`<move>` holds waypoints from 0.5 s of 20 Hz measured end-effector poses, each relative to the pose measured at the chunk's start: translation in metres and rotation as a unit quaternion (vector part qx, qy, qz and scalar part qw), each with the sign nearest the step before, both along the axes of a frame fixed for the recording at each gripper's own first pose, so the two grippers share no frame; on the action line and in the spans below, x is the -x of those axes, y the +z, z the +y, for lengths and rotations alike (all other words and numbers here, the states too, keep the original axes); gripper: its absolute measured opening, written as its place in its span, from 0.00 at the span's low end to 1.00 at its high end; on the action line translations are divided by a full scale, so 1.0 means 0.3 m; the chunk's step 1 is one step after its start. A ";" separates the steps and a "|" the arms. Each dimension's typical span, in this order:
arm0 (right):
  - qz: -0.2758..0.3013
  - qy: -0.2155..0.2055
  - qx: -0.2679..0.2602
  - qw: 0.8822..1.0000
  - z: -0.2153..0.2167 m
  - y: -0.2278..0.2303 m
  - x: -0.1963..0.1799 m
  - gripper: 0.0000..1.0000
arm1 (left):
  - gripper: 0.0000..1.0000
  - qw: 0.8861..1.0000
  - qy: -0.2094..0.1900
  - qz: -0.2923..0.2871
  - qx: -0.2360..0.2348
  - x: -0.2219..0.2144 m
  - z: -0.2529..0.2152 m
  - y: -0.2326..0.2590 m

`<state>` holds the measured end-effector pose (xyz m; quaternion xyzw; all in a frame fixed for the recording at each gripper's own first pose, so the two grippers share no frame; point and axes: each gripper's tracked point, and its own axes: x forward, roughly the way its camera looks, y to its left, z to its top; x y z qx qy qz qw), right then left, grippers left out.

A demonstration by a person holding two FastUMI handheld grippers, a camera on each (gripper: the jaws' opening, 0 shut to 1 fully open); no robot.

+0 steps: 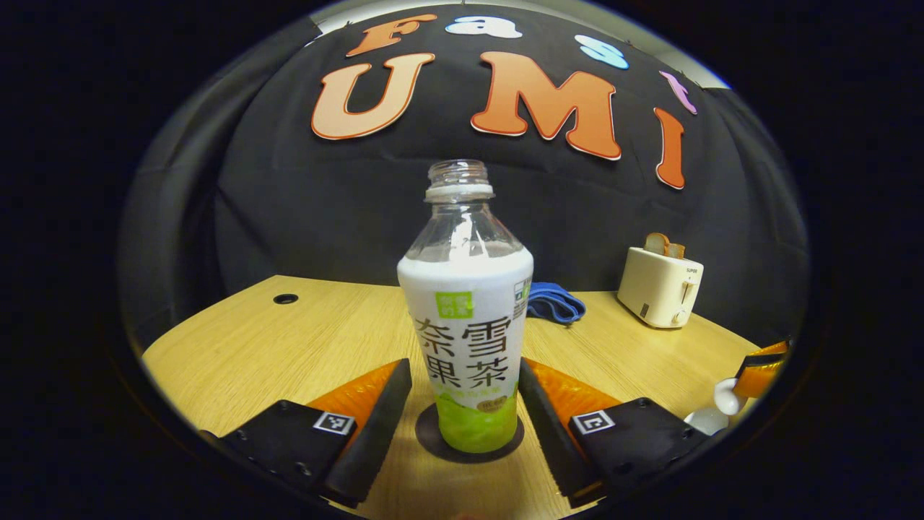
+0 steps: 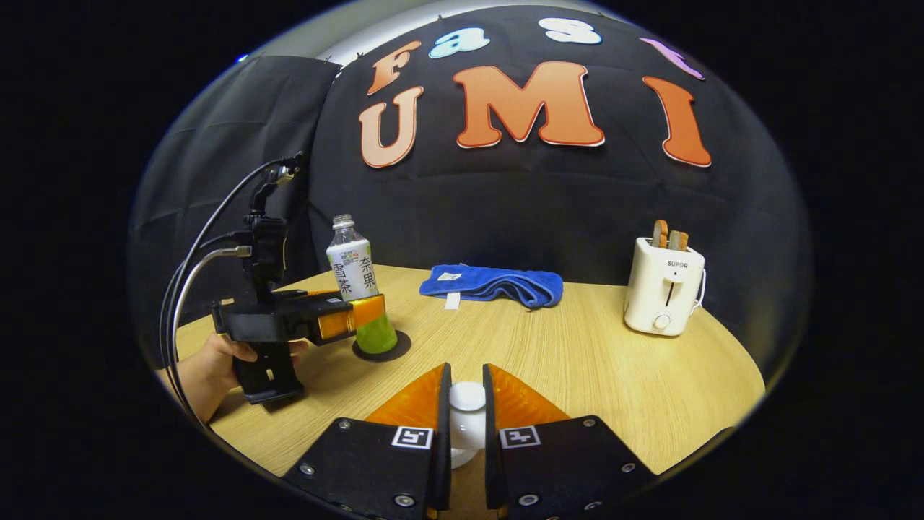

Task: Open the teacup lid with one hand, grasp the water bottle and pour water into the teacup with the other hand; after pouring, place the water bottle on the coaster and then close the teacup lid.

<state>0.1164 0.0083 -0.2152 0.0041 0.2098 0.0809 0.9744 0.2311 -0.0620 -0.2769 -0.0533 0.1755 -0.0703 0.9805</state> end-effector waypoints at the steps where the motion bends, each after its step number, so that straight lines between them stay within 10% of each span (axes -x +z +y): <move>1: -0.001 0.002 0.002 1.000 0.010 0.000 0.002 0.19 | 0.96 1.000 -0.001 -0.005 0.003 0.002 0.001 0.013; 10: 0.000 0.019 0.006 1.000 0.068 -0.032 0.020 0.19 | 0.98 1.000 -0.019 0.010 -0.009 0.078 -0.020 -0.013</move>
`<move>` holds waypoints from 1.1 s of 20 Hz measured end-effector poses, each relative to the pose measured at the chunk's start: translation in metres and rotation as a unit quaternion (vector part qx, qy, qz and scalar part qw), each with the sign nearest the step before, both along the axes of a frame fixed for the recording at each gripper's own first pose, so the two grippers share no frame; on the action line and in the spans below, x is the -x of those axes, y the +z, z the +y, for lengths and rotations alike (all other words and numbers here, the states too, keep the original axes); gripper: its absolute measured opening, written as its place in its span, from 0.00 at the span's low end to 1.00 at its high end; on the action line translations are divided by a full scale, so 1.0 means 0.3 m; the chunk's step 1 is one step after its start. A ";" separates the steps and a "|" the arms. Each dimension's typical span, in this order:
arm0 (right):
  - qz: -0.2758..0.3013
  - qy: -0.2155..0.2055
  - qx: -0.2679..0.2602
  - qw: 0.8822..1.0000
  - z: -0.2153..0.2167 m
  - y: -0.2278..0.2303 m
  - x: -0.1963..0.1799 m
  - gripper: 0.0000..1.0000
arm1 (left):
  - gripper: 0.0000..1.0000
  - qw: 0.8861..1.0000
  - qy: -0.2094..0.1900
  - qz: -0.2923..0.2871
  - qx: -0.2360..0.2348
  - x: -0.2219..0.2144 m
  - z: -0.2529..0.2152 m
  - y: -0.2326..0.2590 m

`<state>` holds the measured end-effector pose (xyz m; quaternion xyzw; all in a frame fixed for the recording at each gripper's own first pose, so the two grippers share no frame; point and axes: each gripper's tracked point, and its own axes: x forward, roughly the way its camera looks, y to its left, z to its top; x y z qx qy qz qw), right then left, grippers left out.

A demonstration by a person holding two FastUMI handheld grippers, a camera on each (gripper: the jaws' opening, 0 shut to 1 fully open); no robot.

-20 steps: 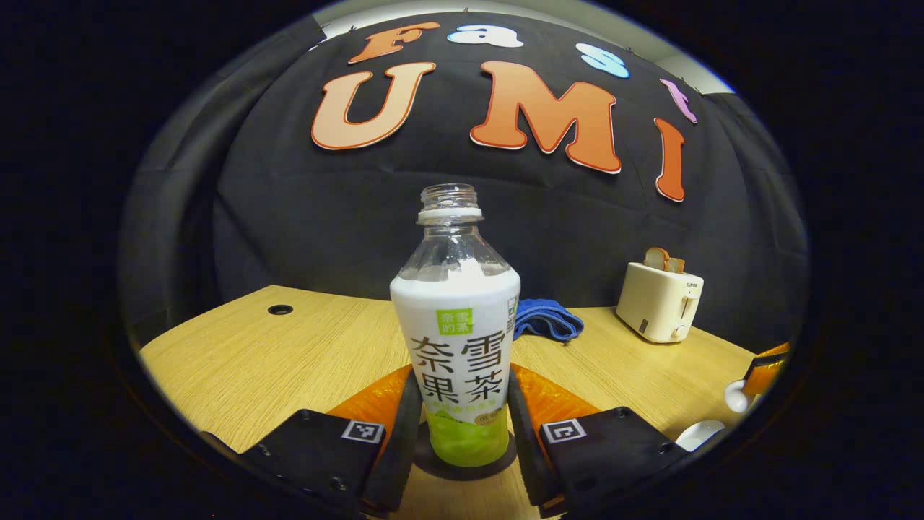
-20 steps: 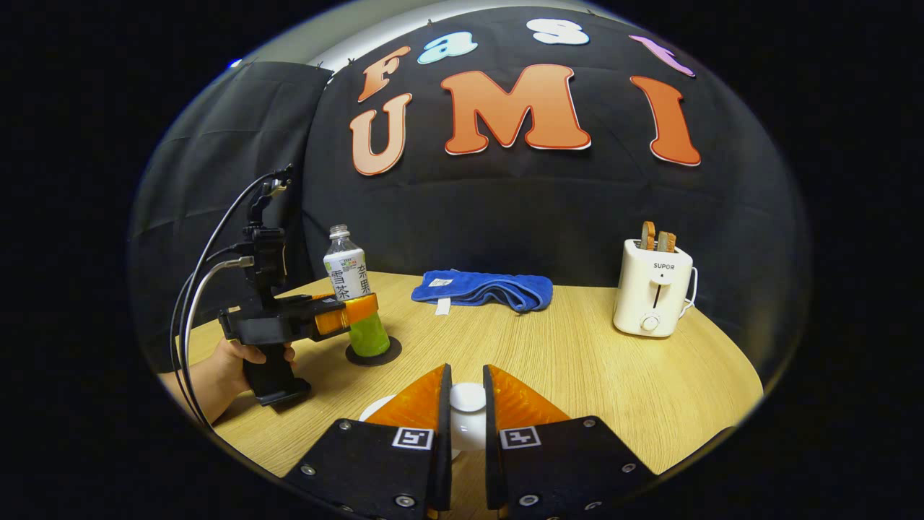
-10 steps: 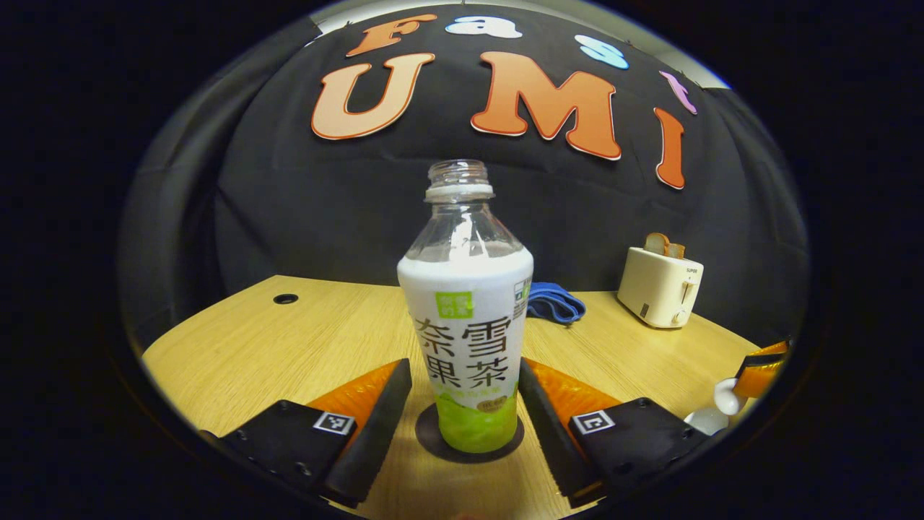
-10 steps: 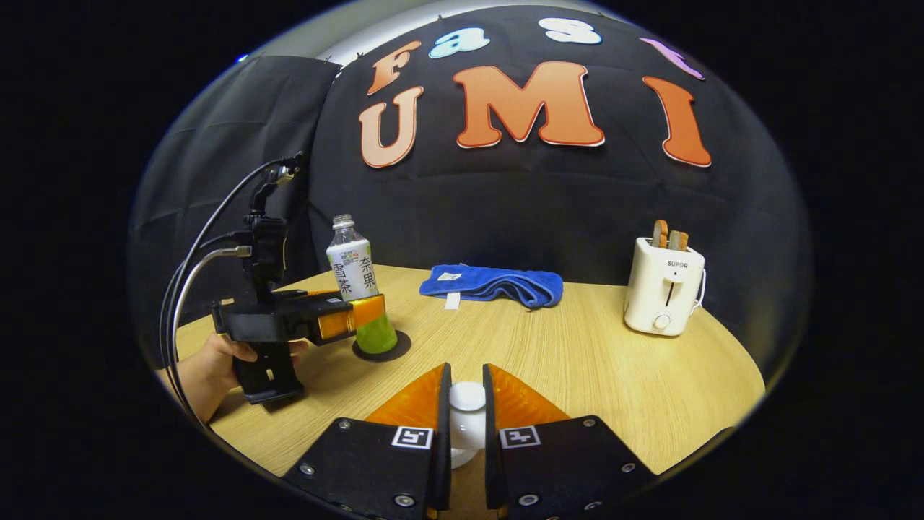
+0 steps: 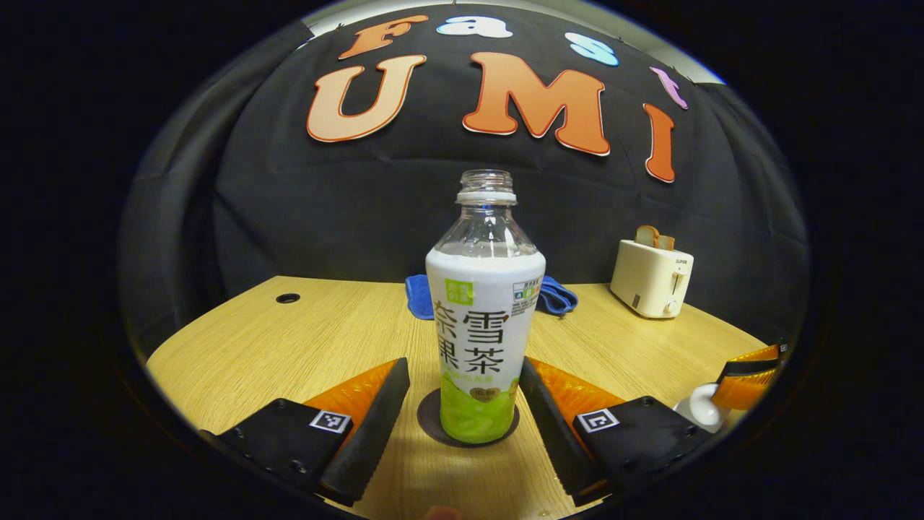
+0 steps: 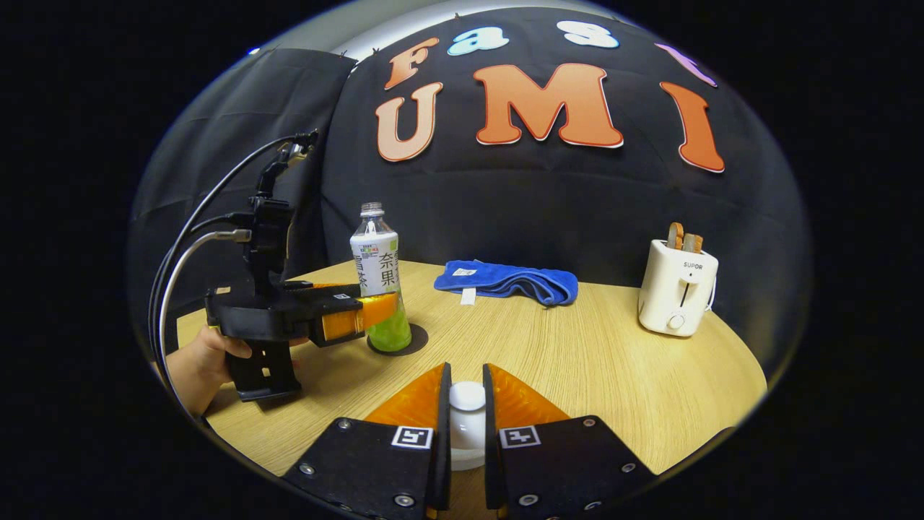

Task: Open the teacup lid with one hand, grasp the water bottle and pour water into the teacup with the other hand; after pouring, place the water bottle on the coaster and then close the teacup lid.

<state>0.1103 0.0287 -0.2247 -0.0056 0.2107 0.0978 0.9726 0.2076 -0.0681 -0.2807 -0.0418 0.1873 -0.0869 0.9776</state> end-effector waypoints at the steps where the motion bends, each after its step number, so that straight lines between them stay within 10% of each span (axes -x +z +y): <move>1: 0.002 0.001 0.000 1.000 0.006 -0.009 0.004 0.19 | 0.96 1.000 -0.002 -0.001 -0.005 0.008 -0.003 0.002; 22: -0.019 -0.006 0.030 0.999 0.025 -0.036 0.013 0.30 | 0.97 0.998 0.026 -0.050 0.013 0.185 0.050 0.146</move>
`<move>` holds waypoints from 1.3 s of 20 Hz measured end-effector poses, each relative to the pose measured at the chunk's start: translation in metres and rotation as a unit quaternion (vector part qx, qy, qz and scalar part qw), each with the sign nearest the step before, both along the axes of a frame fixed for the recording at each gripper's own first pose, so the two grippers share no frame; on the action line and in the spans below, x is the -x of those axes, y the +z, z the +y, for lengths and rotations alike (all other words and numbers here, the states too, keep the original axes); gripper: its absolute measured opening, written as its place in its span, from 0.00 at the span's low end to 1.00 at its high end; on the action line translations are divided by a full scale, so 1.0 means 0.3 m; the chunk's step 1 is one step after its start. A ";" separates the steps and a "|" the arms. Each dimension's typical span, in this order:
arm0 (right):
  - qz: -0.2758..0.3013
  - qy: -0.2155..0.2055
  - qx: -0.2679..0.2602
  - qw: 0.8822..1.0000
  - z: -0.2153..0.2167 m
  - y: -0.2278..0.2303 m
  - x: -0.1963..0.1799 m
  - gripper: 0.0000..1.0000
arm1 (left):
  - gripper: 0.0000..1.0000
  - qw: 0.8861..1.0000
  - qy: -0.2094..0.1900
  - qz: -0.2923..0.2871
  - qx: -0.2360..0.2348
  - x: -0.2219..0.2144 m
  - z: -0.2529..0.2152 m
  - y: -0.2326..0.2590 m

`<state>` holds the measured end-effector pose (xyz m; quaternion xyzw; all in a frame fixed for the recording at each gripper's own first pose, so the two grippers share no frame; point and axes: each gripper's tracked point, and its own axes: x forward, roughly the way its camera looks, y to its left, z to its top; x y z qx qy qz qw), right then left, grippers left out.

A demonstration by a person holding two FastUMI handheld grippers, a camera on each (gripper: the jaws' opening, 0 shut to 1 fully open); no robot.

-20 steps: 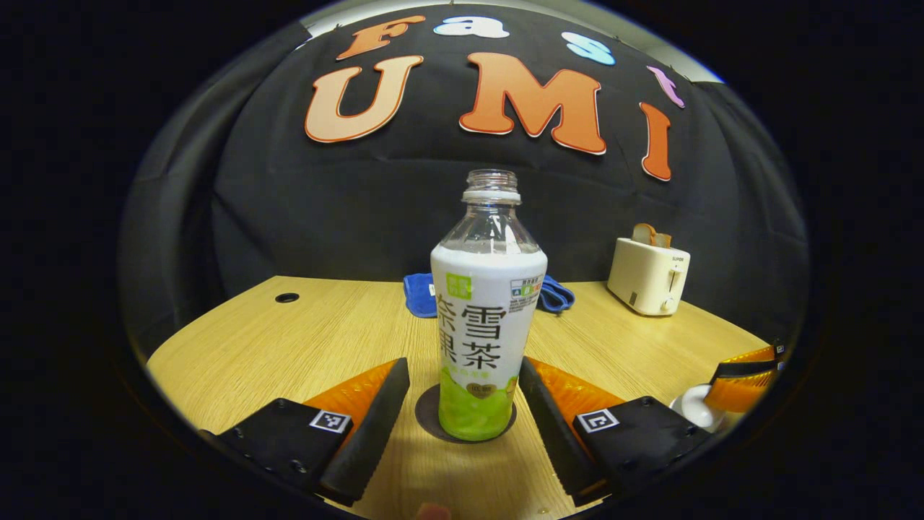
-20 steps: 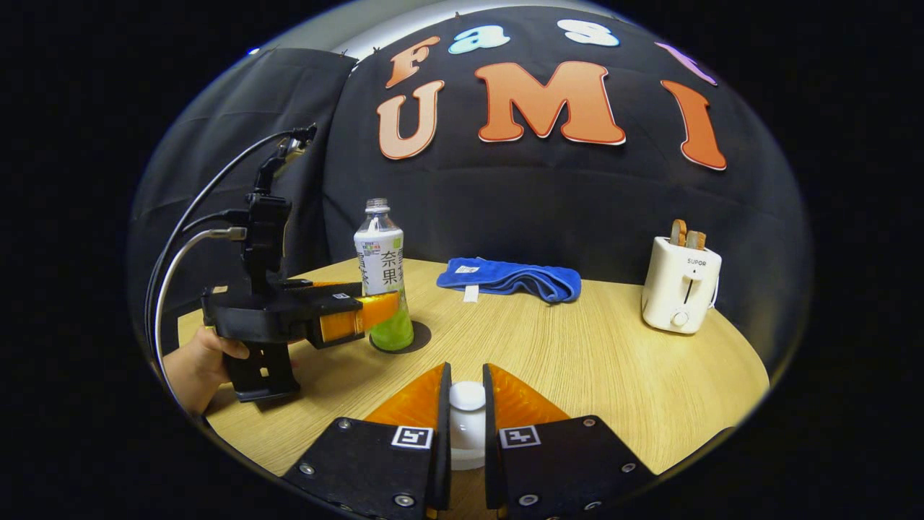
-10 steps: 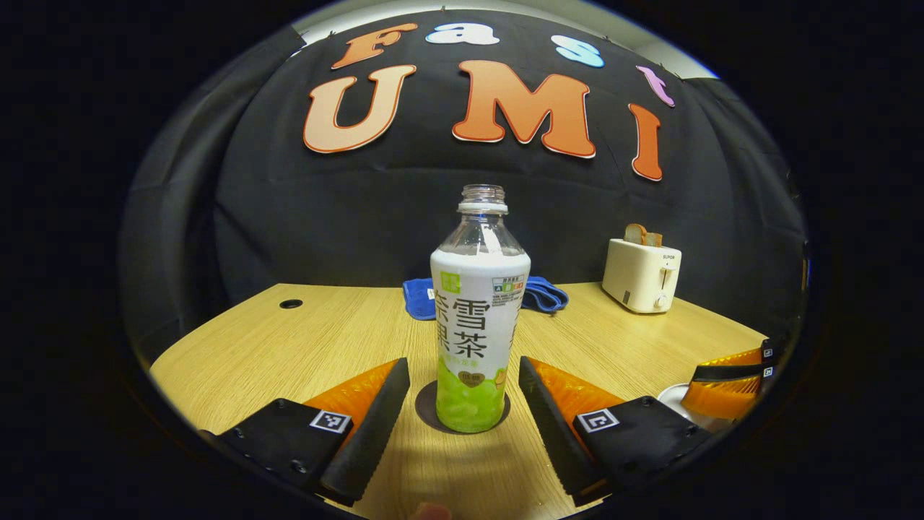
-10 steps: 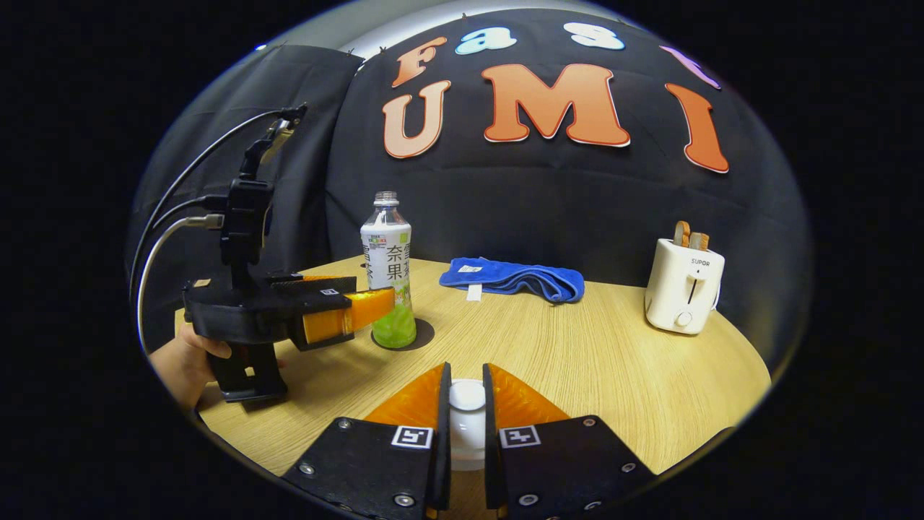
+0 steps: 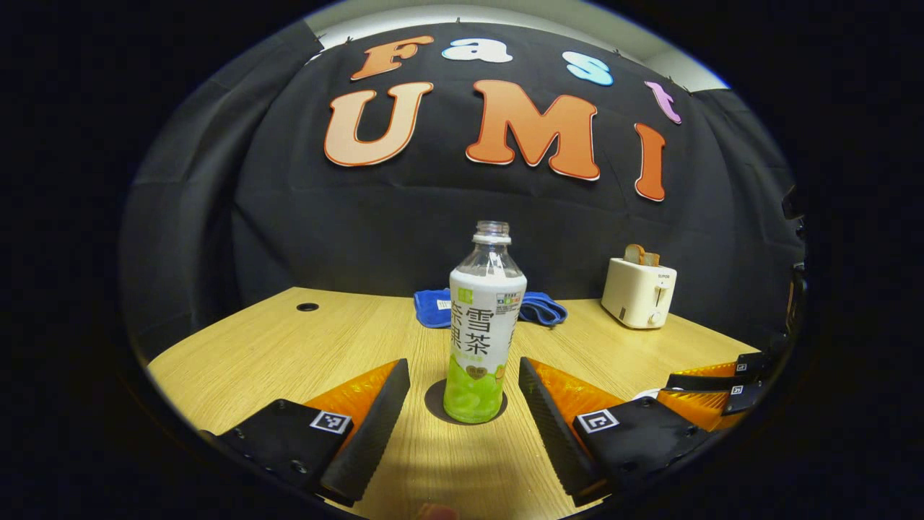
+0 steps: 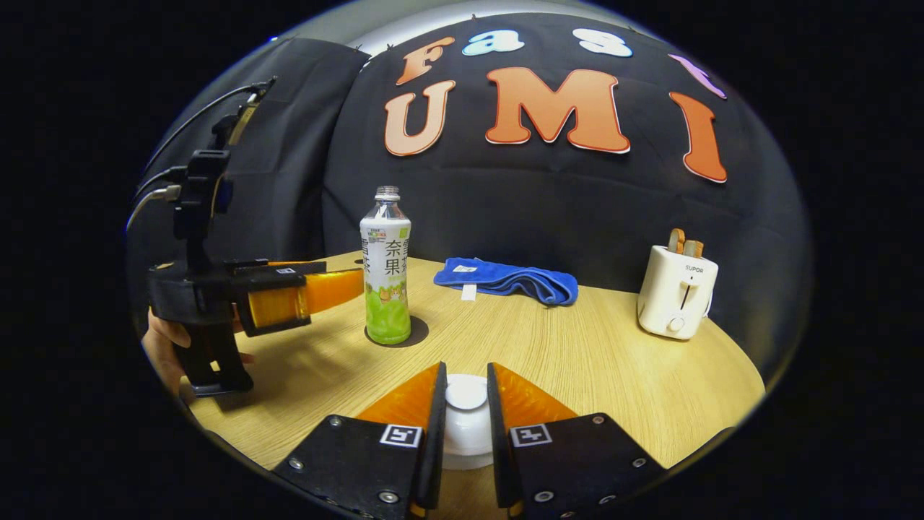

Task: Open the teacup lid with one hand, grasp the water bottle and pour water into the teacup with the other hand; after pouring, place the water bottle on the coaster and then close the teacup lid.

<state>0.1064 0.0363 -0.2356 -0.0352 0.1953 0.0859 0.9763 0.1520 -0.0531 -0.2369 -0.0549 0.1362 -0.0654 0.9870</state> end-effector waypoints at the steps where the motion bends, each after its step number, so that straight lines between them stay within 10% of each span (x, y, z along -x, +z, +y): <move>1: -0.003 0.000 -0.002 1.000 0.004 0.013 0.001 0.34 | 0.96 1.000 0.003 -0.005 0.002 0.010 0.007 0.022; 10: -0.104 -0.024 -0.009 0.994 -0.006 0.337 0.076 0.76 | 0.97 0.998 0.033 -0.050 0.013 0.151 0.069 0.253; 26: -0.165 -0.030 -0.022 0.986 0.042 0.690 0.294 0.80 | 0.97 0.986 0.091 -0.138 -0.030 0.533 0.206 0.713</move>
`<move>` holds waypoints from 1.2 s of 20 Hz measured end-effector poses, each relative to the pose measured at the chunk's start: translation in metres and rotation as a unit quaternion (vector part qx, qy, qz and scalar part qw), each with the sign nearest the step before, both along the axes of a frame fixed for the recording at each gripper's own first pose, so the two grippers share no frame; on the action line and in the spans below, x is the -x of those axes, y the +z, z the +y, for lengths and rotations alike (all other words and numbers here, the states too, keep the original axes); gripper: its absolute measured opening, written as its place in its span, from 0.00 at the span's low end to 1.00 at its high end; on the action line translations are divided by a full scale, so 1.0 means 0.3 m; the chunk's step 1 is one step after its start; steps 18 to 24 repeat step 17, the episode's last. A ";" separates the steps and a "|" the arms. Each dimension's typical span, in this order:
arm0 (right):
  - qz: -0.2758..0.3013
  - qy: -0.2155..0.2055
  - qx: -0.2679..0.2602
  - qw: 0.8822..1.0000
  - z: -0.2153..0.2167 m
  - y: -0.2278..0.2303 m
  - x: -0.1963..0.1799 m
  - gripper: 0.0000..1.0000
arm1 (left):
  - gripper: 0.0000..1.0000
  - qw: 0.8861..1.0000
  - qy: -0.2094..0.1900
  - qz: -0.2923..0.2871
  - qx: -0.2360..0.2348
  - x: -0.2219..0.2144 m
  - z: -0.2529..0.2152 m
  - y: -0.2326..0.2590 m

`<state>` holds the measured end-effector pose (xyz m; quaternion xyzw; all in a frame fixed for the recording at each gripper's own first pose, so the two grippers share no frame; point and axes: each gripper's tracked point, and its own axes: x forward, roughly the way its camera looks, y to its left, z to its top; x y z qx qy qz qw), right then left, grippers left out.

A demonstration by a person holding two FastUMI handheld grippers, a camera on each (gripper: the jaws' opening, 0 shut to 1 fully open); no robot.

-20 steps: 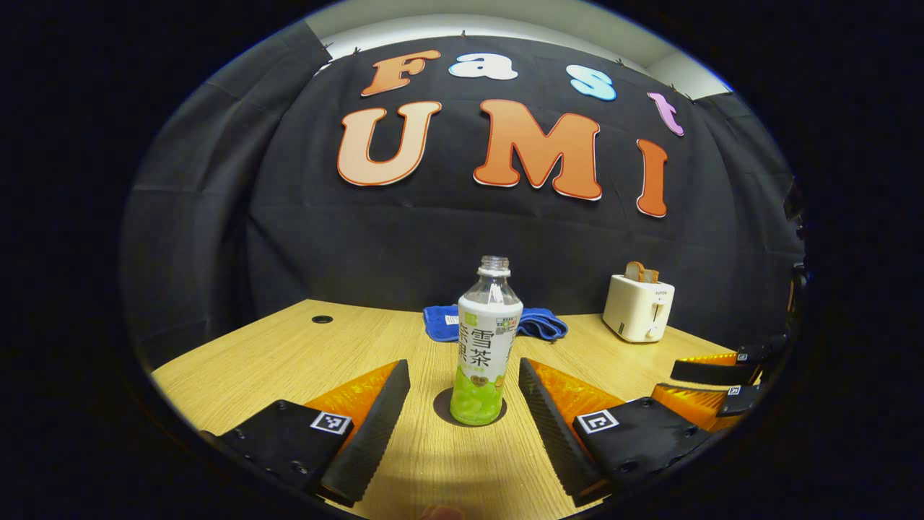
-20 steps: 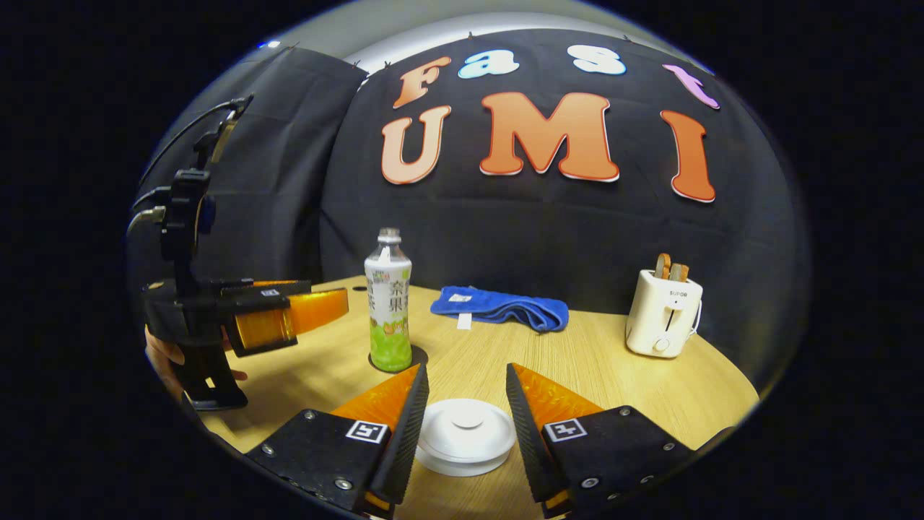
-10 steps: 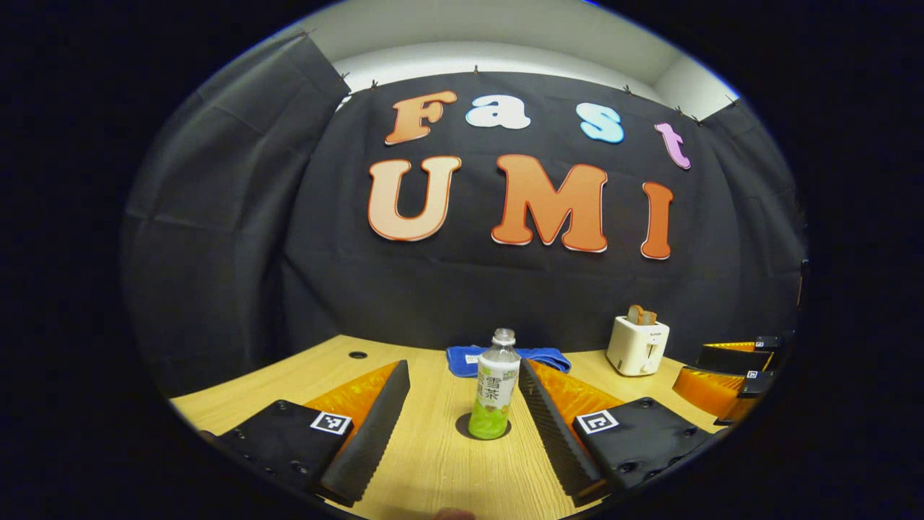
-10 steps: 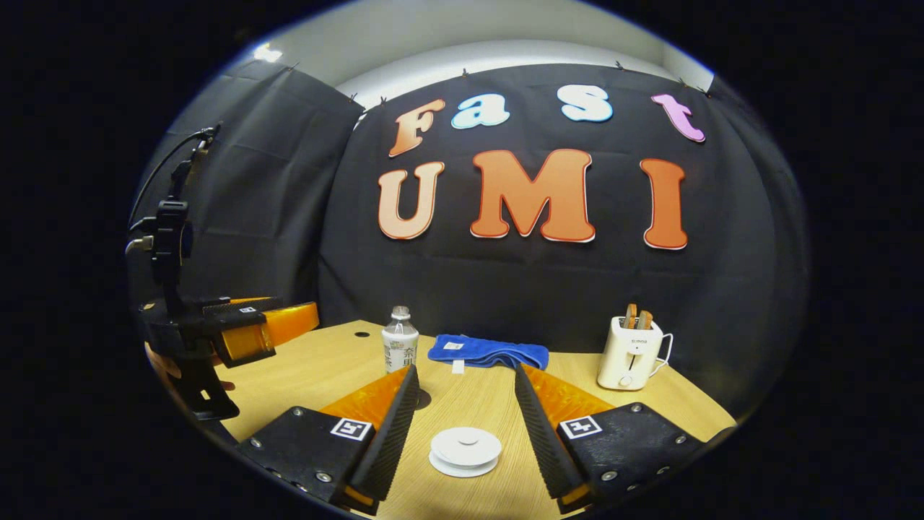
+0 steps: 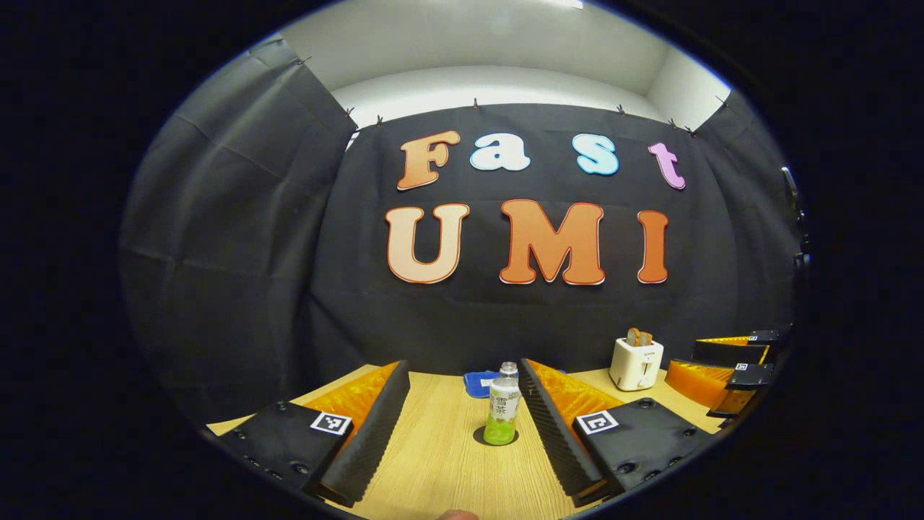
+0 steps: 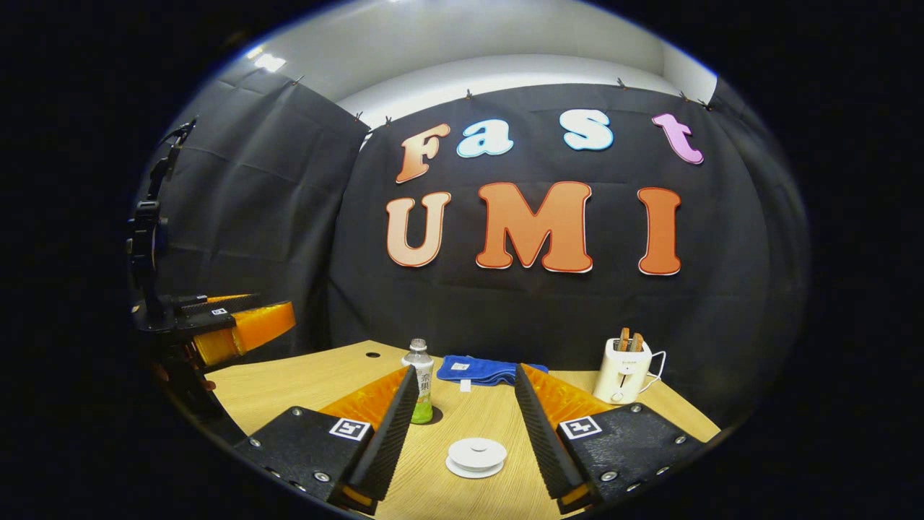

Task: Open the teacup lid with one hand, grasp the water bottle and pour water into the teacup with the other hand; after pouring, place the water bottle on the coaster and then close the teacup lid.

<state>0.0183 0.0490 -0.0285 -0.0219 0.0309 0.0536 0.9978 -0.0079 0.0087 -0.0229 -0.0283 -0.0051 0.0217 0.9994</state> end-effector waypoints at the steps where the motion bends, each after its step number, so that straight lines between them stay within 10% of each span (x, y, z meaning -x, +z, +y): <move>1: -0.001 0.000 0.000 1.000 0.004 0.006 0.005 0.80 | 0.97 1.000 0.000 -0.001 -0.001 0.009 0.000 0.008; 24: -0.013 -0.001 -0.001 1.000 -0.002 0.039 0.034 0.80 | 0.96 0.999 0.015 -0.037 -0.018 0.064 0.027 0.109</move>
